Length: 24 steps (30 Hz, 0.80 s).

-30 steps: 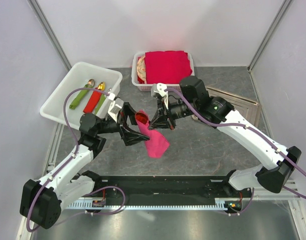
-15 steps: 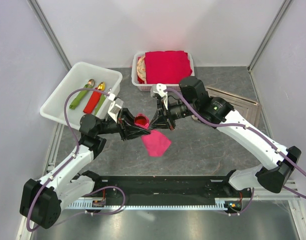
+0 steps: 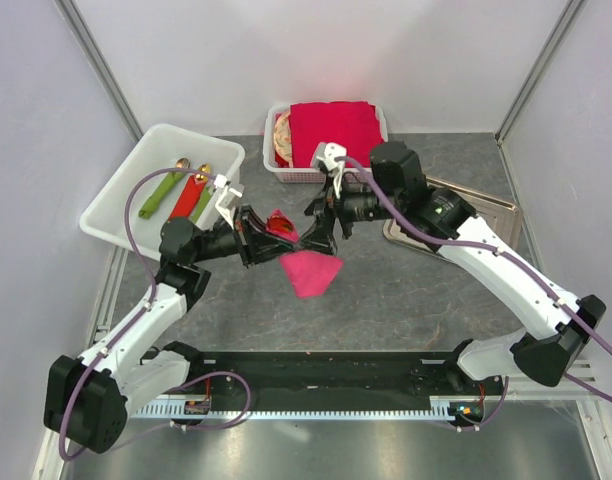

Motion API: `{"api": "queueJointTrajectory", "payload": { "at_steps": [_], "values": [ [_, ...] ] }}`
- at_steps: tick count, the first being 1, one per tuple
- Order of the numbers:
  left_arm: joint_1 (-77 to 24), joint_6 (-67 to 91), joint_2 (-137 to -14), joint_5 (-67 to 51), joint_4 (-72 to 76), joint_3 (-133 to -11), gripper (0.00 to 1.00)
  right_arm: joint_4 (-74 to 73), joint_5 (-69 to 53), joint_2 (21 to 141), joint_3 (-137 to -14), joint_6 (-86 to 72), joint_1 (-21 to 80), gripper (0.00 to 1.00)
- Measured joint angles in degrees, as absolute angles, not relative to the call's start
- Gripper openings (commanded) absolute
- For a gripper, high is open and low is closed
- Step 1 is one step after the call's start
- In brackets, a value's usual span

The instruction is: Place the utensils on the paper napkin and roll it up

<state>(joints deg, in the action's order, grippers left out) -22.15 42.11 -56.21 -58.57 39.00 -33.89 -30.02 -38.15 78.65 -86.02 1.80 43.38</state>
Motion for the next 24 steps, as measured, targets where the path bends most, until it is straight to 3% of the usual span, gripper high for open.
{"api": "queueJointTrajectory", "payload": {
  "at_steps": [11, 17, 24],
  "values": [
    [-11.8, 53.5, -64.2, -49.0, 33.1, -43.2, 0.02, -26.6, -34.4, 80.0, -87.4, -12.0, 31.4, 0.98],
    [-9.8, 58.7, -66.9, -44.9, 31.5, -47.2, 0.02, -20.3, -36.5, 79.9, -78.6, -19.2, 31.4, 0.98],
    [-9.8, 63.9, -67.0, -45.1, 32.5, -47.4, 0.02, -15.2, -38.8, 81.4, -77.7, -23.0, 32.1, 0.98]
  ]
}}
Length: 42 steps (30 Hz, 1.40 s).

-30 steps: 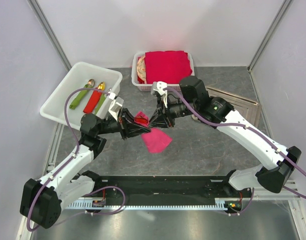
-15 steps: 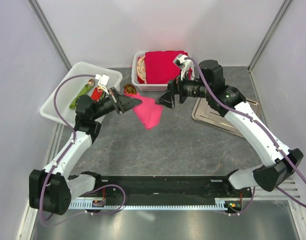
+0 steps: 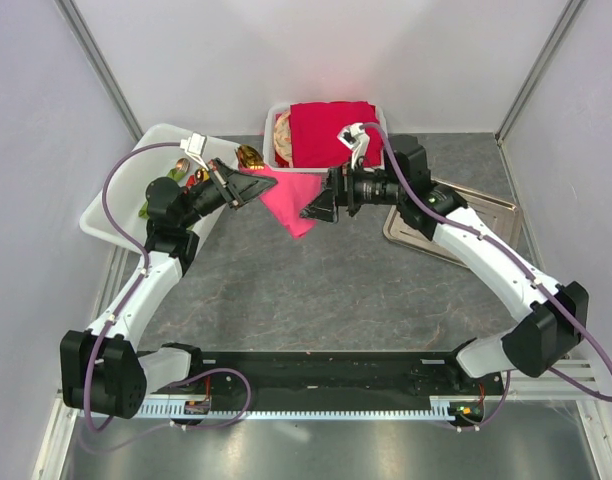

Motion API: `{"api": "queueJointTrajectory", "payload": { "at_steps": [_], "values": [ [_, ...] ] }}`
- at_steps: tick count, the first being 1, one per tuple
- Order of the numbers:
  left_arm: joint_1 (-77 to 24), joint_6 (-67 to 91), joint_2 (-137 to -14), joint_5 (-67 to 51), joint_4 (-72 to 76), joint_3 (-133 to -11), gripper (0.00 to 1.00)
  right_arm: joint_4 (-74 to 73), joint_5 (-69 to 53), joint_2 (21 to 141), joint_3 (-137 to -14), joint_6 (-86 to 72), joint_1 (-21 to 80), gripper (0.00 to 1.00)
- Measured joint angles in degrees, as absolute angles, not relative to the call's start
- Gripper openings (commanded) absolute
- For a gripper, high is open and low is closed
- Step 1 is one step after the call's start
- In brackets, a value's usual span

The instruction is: Place the utensils on the paper napkin and roll it up

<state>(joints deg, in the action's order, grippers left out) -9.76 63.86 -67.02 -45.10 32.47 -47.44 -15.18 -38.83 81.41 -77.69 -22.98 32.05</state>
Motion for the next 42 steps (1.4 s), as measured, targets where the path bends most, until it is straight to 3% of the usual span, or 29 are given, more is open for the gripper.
{"api": "queueJointTrajectory", "payload": {
  "at_steps": [5, 8, 14, 22, 23, 26, 28, 31, 32, 37, 42],
  "values": [
    [-9.8, 66.6, -67.0, -45.3, 35.0, -47.4, 0.02, -11.0, -41.4, 83.8, -77.7, -26.2, 34.8, 0.98],
    [-9.8, 67.5, -67.0, -45.7, 36.0, -47.4, 0.02, -9.0, -42.9, 84.9, -77.7, -28.0, 36.4, 0.91],
    [-9.8, 68.4, -67.0, -47.2, 36.9, -47.4, 0.02, -3.9, -46.4, 86.1, -76.7, -32.1, 36.6, 0.56],
    [-9.8, 69.3, -66.5, -49.6, 37.9, -47.4, 0.02, 2.8, -50.3, 86.1, -72.7, -37.4, 36.5, 0.29],
    [-9.8, 69.5, -66.4, -49.9, 38.0, -47.4, 0.02, 4.0, -50.7, 86.1, -72.0, -38.3, 36.4, 0.16],
    [-9.8, 70.4, -66.3, -50.7, 38.2, -47.4, 0.02, 8.1, -52.8, 86.1, -70.3, -41.0, 36.3, 0.00],
    [-9.8, 71.6, -66.3, -51.2, 38.5, -47.4, 0.02, 11.3, -54.2, 86.1, -69.2, -42.9, 36.3, 0.00],
    [-9.8, 72.3, -66.2, -51.6, 39.1, -47.4, 0.02, 14.6, -55.2, 86.1, -68.1, -45.2, 36.3, 0.28],
    [-9.8, 72.4, -66.1, -51.6, 39.3, -47.4, 0.02, 15.2, -55.4, 86.1, -67.9, -45.8, 36.3, 0.44],
    [-9.8, 72.4, -66.1, -51.3, 39.6, -47.4, 0.02, 17.6, -55.5, 86.1, -67.5, -48.7, 36.3, 0.50],
    [-9.8, 72.4, -66.1, -51.1, 39.6, -47.4, 0.02, 21.1, -55.5, 86.3, -66.2, -51.6, 36.3, 0.44]
  ]
}}
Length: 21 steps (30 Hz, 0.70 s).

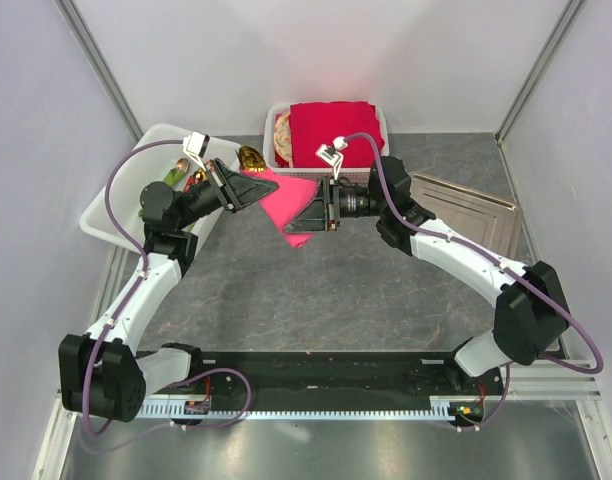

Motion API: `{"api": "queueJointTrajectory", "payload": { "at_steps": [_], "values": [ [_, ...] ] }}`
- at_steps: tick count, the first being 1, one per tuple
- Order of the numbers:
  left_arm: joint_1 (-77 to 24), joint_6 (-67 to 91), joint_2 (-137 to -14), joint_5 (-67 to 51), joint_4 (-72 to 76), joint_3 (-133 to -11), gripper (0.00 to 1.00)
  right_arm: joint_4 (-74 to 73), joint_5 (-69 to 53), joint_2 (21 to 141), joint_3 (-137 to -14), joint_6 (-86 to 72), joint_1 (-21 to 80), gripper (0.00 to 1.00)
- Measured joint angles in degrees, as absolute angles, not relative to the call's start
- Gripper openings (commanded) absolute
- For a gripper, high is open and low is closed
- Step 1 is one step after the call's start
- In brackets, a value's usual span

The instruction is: Place the utensils on the paper napkin and roll it up

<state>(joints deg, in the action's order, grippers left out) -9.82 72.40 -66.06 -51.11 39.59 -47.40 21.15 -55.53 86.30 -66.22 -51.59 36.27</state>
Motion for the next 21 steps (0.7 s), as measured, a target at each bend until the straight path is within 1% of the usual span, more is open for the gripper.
{"api": "queueJointTrajectory", "payload": {
  "at_steps": [3, 4, 6, 7, 8, 14, 16, 17, 18, 21],
  "values": [
    [-9.8, 72.4, -66.1, -51.1, 39.6, -47.4, 0.02, 22.5, -55.5, 86.3, -65.3, -52.8, 36.3, 0.35],
    [-9.8, 72.4, -66.1, -51.1, 39.6, -47.4, 0.02, 22.7, -55.5, 86.3, -65.1, -53.0, 36.3, 0.26],
    [-9.8, 72.5, -66.1, -51.1, 39.6, -47.4, 0.02, 22.7, -55.5, 86.3, -65.1, -52.9, 36.3, 0.15],
    [-9.8, 72.5, -66.1, -51.1, 39.7, -47.4, 0.02, 22.6, -55.5, 86.3, -65.1, -52.7, 36.2, 0.03],
    [-9.8, 72.6, -66.1, -51.1, 39.8, -47.4, 0.02, 22.5, -55.5, 86.4, -65.1, -52.4, 36.2, 0.00],
    [-9.8, 72.6, -66.1, -51.0, 38.2, -47.4, 0.02, 20.5, -55.0, 86.4, -65.3, -48.4, 36.2, 0.00],
    [-9.9, 72.4, -66.0, -50.6, 37.3, -47.4, 0.06, 18.8, -54.5, 86.4, -65.9, -47.0, 36.2, 0.00],
    [-9.9, 72.2, -66.0, -50.2, 36.6, -47.4, 0.09, 18.0, -54.2, 86.4, -66.1, -46.4, 36.2, 0.00],
    [-9.9, 72.1, -65.9, -49.9, 35.9, -47.4, 0.16, 17.3, -54.0, 86.4, -66.3, -46.0, 36.2, 0.00],
    [-9.9, 71.3, -65.5, -49.1, 34.1, -47.4, 0.29, 15.8, -53.7, 86.5, -66.8, -45.1, 36.2, 0.00]
  ]
}}
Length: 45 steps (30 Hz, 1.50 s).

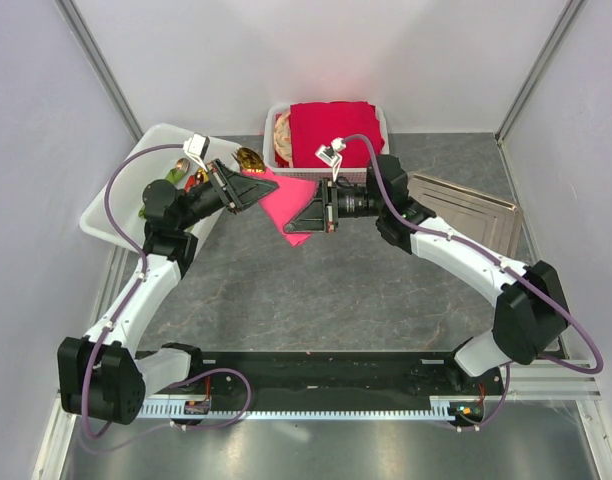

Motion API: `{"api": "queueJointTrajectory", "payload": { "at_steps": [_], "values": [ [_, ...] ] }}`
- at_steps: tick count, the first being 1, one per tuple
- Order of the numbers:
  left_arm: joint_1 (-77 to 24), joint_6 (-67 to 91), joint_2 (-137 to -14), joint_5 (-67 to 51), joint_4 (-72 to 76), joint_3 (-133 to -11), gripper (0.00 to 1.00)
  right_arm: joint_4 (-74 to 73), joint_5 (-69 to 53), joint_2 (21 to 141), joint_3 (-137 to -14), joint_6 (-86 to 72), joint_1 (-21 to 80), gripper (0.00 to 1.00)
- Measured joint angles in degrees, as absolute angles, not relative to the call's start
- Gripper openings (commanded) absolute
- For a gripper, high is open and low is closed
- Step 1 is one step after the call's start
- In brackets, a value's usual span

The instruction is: Place the utensils on the paper napkin and roll it up

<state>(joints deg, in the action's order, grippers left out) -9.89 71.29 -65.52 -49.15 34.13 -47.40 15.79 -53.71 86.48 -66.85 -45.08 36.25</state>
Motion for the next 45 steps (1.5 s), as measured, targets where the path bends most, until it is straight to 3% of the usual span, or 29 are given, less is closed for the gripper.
{"api": "queueJointTrajectory", "payload": {
  "at_steps": [7, 14, 17, 19, 20, 23, 28, 29, 30, 31, 33, 40, 41, 42, 43, 45],
  "values": [
    [-10.4, 68.9, -65.3, -45.7, 31.7, -47.4, 0.41, 14.1, -52.1, 87.2, -67.7, -44.7, 36.6, 0.00],
    [-11.5, 67.9, -65.3, -45.0, 31.6, -47.4, 0.42, 14.2, -52.1, 87.5, -67.7, -45.3, 37.3, 0.00],
    [-11.9, 67.7, -65.3, -44.8, 31.6, -47.4, 0.24, 14.7, -52.1, 87.7, -67.7, -45.7, 37.4, 0.00],
    [-12.0, 67.5, -65.4, -44.3, 31.6, -47.3, 0.06, 15.5, -52.4, 87.8, -67.7, -45.8, 37.4, 0.00],
    [-12.0, 67.5, -65.4, -44.1, 31.6, -47.2, 0.02, 15.8, -52.4, 87.8, -67.7, -45.9, 37.5, 0.00],
    [-12.3, 67.6, -65.4, -43.7, 32.1, -47.2, 0.02, 15.9, -52.6, 88.0, -67.7, -45.9, 37.6, 0.01],
    [-12.3, 67.6, -65.4, -43.6, 32.5, -46.9, 0.02, 15.3, -52.7, 87.9, -67.7, -45.1, 37.4, 0.29],
    [-12.3, 67.6, -65.5, -43.6, 32.5, -46.8, 0.02, 15.0, -52.7, 87.9, -67.7, -44.8, 37.2, 0.39],
    [-12.3, 67.6, -65.5, -43.6, 32.5, -46.8, 0.02, 14.7, -52.8, 87.9, -67.7, -44.7, 37.0, 0.60],
    [-12.2, 67.5, -65.6, -43.6, 32.5, -46.8, 0.02, 14.2, -53.1, 87.8, -67.7, -44.5, 36.5, 0.64],
    [-11.8, 67.4, -65.8, -43.6, 32.4, -46.8, 0.02, 12.7, -53.5, 87.5, -67.7, -43.7, 34.5, 0.68],
    [-11.0, 66.7, -66.1, -43.6, 32.1, -46.8, 0.02, 3.9, -53.2, 85.2, -72.3, -38.3, 24.4, 0.68],
    [-11.0, 66.7, -66.1, -43.6, 32.0, -46.8, 0.02, 1.9, -52.8, 85.1, -74.2, -36.9, 23.9, 0.70],
    [-10.9, 66.6, -66.1, -43.6, 31.8, -46.8, 0.02, 0.2, -52.5, 85.0, -76.1, -35.6, 23.7, 0.84],
    [-10.9, 66.6, -66.1, -43.6, 31.8, -46.8, 0.02, -1.3, -52.3, 84.9, -77.6, -34.6, 23.8, 0.91],
    [-10.9, 66.6, -66.1, -43.6, 31.8, -46.8, 0.02, -3.1, -51.9, 84.1, -79.4, -32.9, 24.2, 0.98]
  ]
}}
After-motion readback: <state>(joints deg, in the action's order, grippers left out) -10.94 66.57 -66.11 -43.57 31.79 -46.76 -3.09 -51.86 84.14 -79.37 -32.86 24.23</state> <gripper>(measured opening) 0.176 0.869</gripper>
